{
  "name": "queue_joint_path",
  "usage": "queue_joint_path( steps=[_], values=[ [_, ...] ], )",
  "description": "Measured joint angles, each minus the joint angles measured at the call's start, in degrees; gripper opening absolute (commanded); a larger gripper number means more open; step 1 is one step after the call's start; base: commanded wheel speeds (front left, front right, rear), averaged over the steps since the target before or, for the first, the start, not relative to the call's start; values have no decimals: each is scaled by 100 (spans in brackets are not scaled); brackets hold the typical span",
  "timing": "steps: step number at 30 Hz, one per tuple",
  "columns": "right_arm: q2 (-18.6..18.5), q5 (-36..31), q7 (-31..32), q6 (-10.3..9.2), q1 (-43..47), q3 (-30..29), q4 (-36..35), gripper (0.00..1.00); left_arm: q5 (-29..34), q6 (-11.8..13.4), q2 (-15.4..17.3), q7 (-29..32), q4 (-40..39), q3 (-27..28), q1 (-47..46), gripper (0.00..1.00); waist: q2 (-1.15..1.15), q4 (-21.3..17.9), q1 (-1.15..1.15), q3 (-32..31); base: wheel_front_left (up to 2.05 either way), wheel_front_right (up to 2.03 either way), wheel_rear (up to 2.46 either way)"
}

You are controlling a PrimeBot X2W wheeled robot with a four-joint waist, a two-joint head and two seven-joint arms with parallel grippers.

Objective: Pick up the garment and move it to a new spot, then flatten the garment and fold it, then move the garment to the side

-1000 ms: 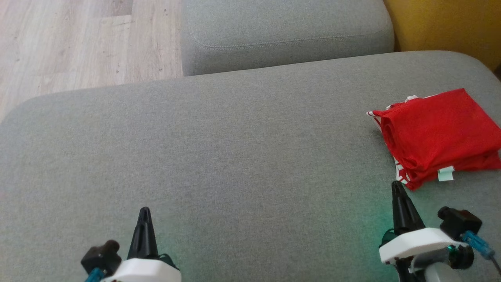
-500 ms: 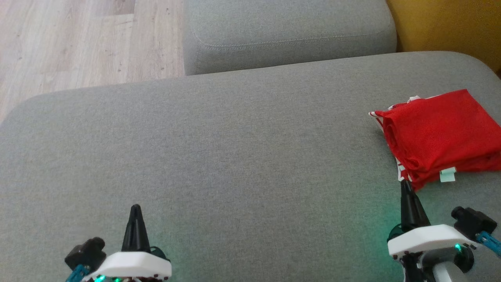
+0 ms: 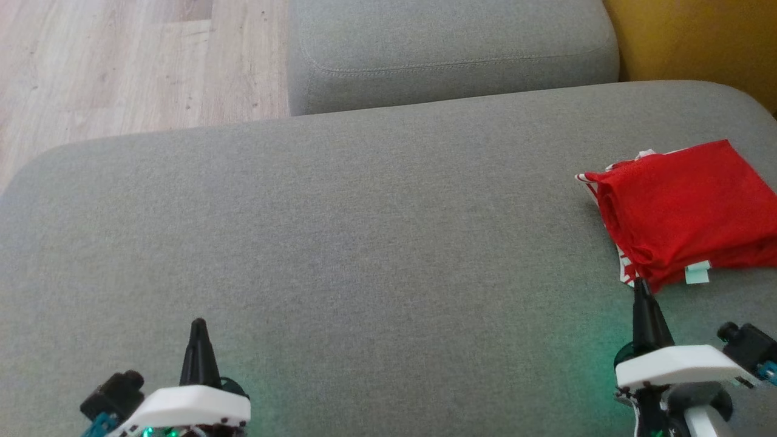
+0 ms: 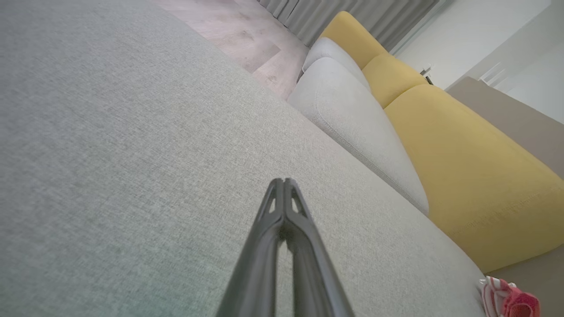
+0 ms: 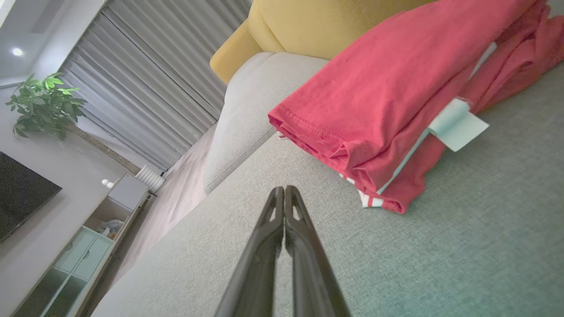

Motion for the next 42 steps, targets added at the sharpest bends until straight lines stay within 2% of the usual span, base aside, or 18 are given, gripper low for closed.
queue_joint_path(
  steps=[42],
  values=[
    [8, 2581, 655, 0, -108, -363, -294, 0, -2335, -353, -7, 700, -164, 572, -153, 0, 0, 109, 0, 23, 0, 0, 0]
  ],
)
